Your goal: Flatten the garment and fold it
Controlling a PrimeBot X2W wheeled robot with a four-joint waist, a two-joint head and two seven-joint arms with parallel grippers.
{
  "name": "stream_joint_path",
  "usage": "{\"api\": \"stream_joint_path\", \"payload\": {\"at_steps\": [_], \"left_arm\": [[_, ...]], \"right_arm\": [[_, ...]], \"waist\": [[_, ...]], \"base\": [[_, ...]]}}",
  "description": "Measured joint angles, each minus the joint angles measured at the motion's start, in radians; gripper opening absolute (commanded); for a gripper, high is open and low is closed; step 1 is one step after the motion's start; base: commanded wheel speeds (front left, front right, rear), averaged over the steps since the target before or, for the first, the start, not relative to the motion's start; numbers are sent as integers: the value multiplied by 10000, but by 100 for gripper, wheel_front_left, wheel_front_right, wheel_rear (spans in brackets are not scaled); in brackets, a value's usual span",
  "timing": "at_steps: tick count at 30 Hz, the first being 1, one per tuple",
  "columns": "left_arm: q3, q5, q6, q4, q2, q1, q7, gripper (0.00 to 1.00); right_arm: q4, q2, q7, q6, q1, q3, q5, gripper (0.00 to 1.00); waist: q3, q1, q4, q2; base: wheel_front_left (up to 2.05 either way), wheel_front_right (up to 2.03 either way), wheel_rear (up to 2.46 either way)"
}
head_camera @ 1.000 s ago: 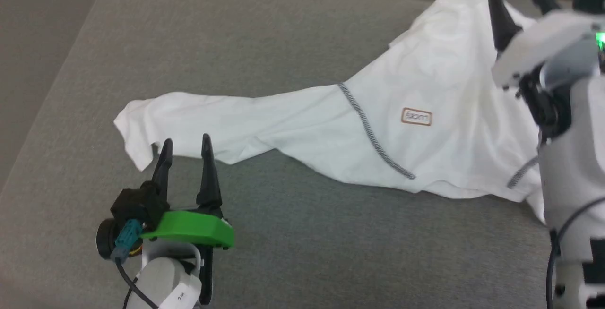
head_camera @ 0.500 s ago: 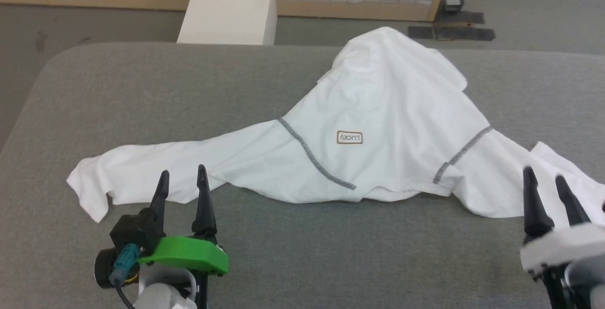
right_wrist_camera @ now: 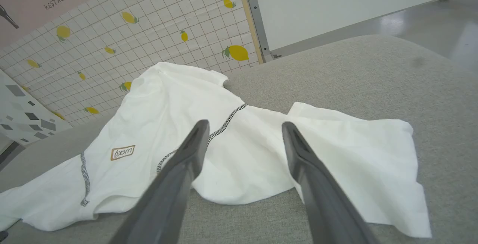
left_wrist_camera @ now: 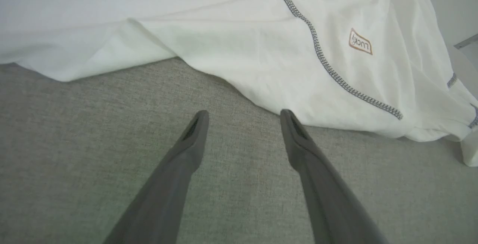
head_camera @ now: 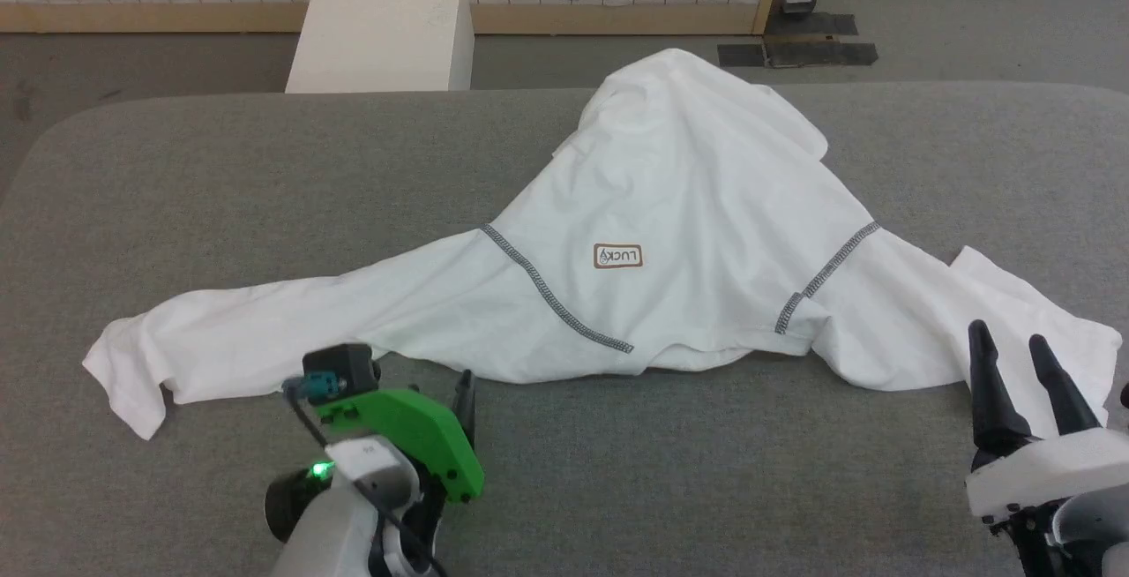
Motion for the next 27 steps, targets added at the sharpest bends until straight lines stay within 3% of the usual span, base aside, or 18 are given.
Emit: {"api": "stream_joint_path", "payload": {"at_steps": [5,9,11,13,19,24,27], "left_arm": [[52,-63,428,616,59,-1028,1072,100],[253,-121,637,1103,132,-1380,895,100],[282,-148,514,1151,132,-1458,646,68],[261,-159,355,1220,132,-1525,370,0],[288,-295,19,1315,142,-1450,-600,0],[339,-295,-123,842,226,-1134,-1170,0],[276,-295,-125,642,219,-1051,-1227,0]], "right_arm": [[46,8,-79,0,-297,336,13,100],[127,6,-207,0,-365,322,8,100],[140,6,-203,0,-381,320,-44,100],[136,2,-174,0,-381,309,-81,100],[6,-94,1494,0,-372,1181,-1375,100],[-69,-930,4167,0,-452,2008,-2207,100],[134,-1377,5145,0,-913,2226,-2646,100]], "waist": [[304,0,-237,0],[742,0,-573,0],[863,0,-643,1],[980,0,-665,0],[989,0,-508,0],[965,0,-440,0],[1017,0,-372,0]], "base": [[0,0,0],[0,0,0],[0,0,0],[0,0,0],[0,0,0],[0,0,0],[0,0,0]]}}
